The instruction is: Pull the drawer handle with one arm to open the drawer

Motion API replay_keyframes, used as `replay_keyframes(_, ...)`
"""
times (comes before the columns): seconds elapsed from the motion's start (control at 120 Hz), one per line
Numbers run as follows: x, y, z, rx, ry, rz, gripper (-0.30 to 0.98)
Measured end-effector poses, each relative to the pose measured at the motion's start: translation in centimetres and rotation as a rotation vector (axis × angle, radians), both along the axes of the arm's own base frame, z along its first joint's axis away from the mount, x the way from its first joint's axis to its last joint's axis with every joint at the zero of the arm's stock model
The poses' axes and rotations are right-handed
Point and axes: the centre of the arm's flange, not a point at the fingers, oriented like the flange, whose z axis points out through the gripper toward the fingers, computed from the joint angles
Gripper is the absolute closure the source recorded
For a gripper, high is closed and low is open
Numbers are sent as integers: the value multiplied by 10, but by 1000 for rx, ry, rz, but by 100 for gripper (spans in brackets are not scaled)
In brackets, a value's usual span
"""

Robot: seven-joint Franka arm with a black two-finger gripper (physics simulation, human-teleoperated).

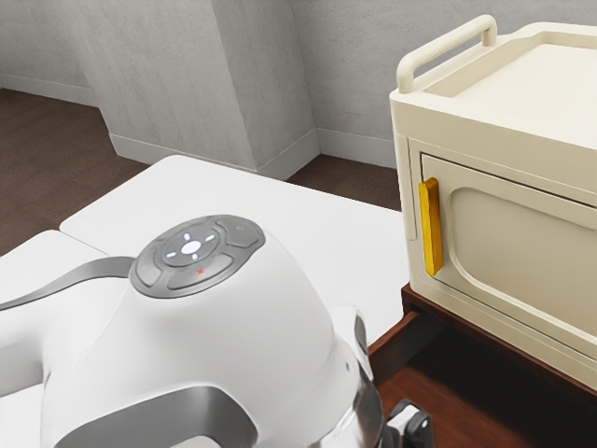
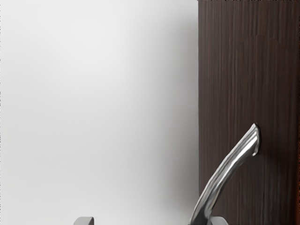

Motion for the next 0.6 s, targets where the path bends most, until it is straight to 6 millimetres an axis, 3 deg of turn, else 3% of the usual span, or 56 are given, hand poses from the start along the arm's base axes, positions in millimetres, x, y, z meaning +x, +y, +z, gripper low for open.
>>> replay_keyframes(0.6, -22, -3, 14, 27, 2, -17, 43)
